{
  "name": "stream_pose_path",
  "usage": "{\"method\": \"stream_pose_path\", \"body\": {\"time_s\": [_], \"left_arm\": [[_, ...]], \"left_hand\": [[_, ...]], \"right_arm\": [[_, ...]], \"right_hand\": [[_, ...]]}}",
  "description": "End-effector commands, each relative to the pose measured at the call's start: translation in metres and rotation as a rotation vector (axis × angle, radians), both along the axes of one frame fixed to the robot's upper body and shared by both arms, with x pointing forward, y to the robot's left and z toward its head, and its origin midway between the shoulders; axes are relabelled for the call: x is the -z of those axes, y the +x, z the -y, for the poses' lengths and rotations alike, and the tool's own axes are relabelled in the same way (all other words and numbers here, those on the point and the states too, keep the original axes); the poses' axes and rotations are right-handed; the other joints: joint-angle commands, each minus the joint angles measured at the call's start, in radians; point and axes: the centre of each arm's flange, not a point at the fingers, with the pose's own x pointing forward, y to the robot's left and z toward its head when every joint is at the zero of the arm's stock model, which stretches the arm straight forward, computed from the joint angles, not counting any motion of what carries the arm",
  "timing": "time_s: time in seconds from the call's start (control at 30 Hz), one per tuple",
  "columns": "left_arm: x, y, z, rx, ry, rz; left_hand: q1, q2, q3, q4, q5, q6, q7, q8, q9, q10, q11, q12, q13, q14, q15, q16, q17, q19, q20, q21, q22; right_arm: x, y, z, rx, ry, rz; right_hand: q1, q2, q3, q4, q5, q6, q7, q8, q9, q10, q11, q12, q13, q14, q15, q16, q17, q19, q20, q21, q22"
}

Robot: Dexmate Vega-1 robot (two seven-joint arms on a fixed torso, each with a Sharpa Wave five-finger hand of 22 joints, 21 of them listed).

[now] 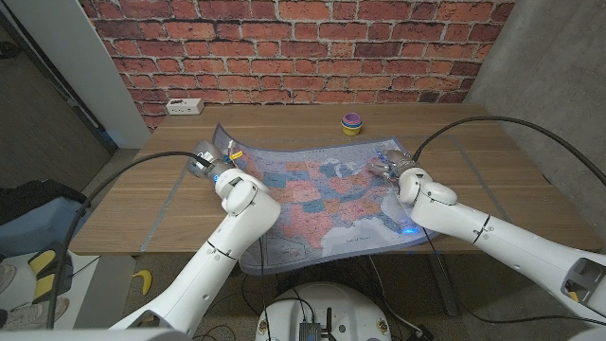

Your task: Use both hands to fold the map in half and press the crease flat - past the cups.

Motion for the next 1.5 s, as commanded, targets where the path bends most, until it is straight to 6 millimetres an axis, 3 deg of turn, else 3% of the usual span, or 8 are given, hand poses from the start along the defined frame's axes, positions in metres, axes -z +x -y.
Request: {"method": "stream_pose_path", "body": {"time_s": [0.03, 0.4, 0.7, 0.8, 1.0, 1.5], "left_arm": [[-0.051, -0.027, -0.006, -0.191, 0.234, 0.106], [-0.092, -0.029, 0.009, -0.218, 0.429, 0.115], [-0.104, -0.017, 0.022, -0.236, 0.635, 0.047], [-0.105, -0.014, 0.023, -0.235, 0.658, 0.025], [-0.11, -0.012, 0.025, -0.203, 0.642, 0.013], [-0.138, -0.015, 0.059, -0.03, 0.665, 0.051]], "left_hand": [[0.011, 0.002, 0.005, 0.009, -0.003, 0.002, -0.004, 0.001, -0.002, -0.009, -0.01, 0.01, 0.013, -0.009, -0.031, 0.002, 0.004, -0.009, -0.005, 0.01, 0.007], [0.008, -0.002, 0.008, 0.018, -0.01, 0.004, 0.001, 0.0, -0.017, -0.039, -0.018, 0.016, 0.044, -0.028, -0.039, -0.008, 0.009, -0.032, -0.015, 0.02, 0.014], [0.002, 0.013, 0.028, 0.058, -0.058, -0.056, -0.025, -0.03, -0.042, -0.115, -0.05, 0.0, 0.067, -0.095, -0.069, -0.038, 0.033, -0.077, -0.017, 0.036, 0.027], [0.025, 0.007, 0.048, 0.044, -0.07, -0.075, -0.038, -0.035, -0.049, -0.132, -0.064, -0.016, 0.052, -0.108, -0.078, -0.057, 0.025, -0.073, -0.026, 0.049, 0.031], [0.036, 0.001, 0.055, 0.039, -0.08, -0.069, -0.038, -0.03, -0.055, -0.127, -0.064, -0.021, 0.039, -0.097, -0.08, -0.069, 0.013, -0.065, -0.031, 0.063, 0.034], [0.042, -0.017, 0.039, 0.022, -0.083, -0.026, -0.045, -0.01, -0.075, -0.075, -0.062, -0.009, 0.024, -0.036, -0.083, -0.06, 0.006, -0.033, -0.045, 0.109, 0.041]], "right_arm": [[0.005, -0.008, 0.006, 0.023, 0.011, -0.018], [0.005, -0.013, 0.01, 0.027, 0.028, -0.016], [0.002, -0.016, 0.016, 0.045, 0.035, -0.016], [0.003, -0.014, 0.017, 0.045, 0.033, -0.034], [0.004, -0.01, 0.013, 0.035, 0.011, -0.063], [0.014, -0.001, -0.005, -0.027, -0.072, -0.135]], "right_hand": [[0.015, 0.003, 0.004, -0.005, 0.005, -0.006, -0.001, -0.002, 0.006, -0.007, 0.001, -0.004, 0.004, 0.001, -0.005, -0.001, 0.003, 0.009, 0.002, 0.006, 0.002], [0.016, -0.001, 0.002, -0.004, 0.005, -0.009, -0.002, -0.003, 0.006, -0.013, 0.0, -0.005, 0.004, 0.001, -0.006, -0.001, 0.004, 0.012, 0.002, 0.004, 0.002], [0.024, 0.001, 0.004, -0.005, 0.007, -0.031, -0.005, -0.01, 0.007, -0.031, -0.006, -0.009, 0.004, -0.007, -0.004, -0.004, 0.004, 0.012, 0.006, 0.0, 0.002], [0.026, 0.001, 0.005, -0.005, 0.007, -0.033, -0.006, -0.01, 0.007, -0.033, -0.005, -0.009, 0.004, -0.008, -0.004, -0.004, 0.004, 0.012, 0.007, -0.001, 0.002], [0.03, 0.001, 0.005, -0.006, 0.008, -0.039, -0.008, -0.011, 0.007, -0.039, -0.007, -0.01, 0.004, -0.008, -0.003, -0.004, 0.004, 0.016, 0.005, -0.001, 0.002], [0.075, 0.004, 0.021, -0.021, 0.017, -0.073, -0.018, -0.013, 0.007, -0.06, -0.025, -0.011, 0.004, -0.017, -0.006, -0.005, 0.004, 0.032, -0.001, -0.002, 0.001]]}}
